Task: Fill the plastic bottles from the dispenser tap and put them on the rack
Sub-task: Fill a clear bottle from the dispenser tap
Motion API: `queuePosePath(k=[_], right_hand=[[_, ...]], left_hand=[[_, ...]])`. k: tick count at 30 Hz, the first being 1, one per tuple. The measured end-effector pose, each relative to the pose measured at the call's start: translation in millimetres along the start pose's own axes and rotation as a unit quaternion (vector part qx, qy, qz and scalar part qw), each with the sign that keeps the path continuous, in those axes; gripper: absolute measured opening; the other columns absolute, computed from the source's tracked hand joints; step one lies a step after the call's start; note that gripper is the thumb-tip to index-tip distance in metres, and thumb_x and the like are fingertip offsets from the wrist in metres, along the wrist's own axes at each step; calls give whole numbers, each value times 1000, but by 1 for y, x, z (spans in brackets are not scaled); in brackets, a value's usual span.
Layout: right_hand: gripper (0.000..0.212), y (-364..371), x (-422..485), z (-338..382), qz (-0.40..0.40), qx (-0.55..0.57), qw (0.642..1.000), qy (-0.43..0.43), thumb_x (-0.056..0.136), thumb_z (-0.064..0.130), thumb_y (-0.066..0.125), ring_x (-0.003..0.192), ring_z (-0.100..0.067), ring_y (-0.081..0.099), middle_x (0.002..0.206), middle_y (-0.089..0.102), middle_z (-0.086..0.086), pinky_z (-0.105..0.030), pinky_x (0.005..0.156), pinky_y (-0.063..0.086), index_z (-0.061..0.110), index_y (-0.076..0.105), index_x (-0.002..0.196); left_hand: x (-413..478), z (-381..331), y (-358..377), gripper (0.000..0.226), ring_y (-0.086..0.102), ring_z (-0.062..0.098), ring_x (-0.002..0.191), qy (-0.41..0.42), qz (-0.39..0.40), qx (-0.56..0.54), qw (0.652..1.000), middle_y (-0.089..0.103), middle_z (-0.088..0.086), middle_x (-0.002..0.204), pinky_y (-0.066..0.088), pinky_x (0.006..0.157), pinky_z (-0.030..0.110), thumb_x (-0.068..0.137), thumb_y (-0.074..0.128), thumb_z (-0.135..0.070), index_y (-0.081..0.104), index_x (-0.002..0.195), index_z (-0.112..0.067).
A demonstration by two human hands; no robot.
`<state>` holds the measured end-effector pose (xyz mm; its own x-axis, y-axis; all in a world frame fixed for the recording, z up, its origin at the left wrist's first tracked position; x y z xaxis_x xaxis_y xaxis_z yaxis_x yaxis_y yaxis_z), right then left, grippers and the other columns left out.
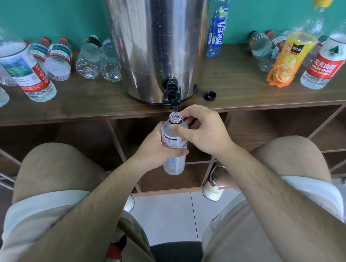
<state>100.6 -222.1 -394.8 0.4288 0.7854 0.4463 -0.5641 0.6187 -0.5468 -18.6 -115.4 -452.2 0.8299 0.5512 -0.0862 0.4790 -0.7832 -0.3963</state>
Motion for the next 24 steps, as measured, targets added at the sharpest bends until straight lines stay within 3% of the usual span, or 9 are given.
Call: queuePosePath(k=[17, 24], right_hand=[[18, 1, 0, -2, 2, -5, 1000, -7, 86, 25, 84, 86, -11, 65, 96, 72, 8, -22, 69, 52, 16, 79, 100], [18, 1, -1, -1, 2, -3, 1000, -2, 85, 25, 85, 84, -10, 64, 95, 70, 8, -22, 69, 52, 16, 79, 99]], left_hand=[[-1, 1, 1, 80, 66, 8, 114, -4, 6, -11, 1000, 67, -10, 123, 54, 98, 31, 74, 93, -17, 49, 140, -27], [0, 3, 1, 80, 66, 11, 116, -5, 7, -11, 1000, 68, -9, 124, 55, 102, 37, 74, 93, -16, 49, 140, -26]])
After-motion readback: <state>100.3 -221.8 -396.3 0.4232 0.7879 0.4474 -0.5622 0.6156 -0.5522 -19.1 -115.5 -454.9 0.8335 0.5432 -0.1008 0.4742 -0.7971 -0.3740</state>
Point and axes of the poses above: each hand's wrist, its own x-axis towards the middle knuckle, its own y-axis out of the palm, z = x × y, the point moved 4 cm from there along x, towards the middle knuckle
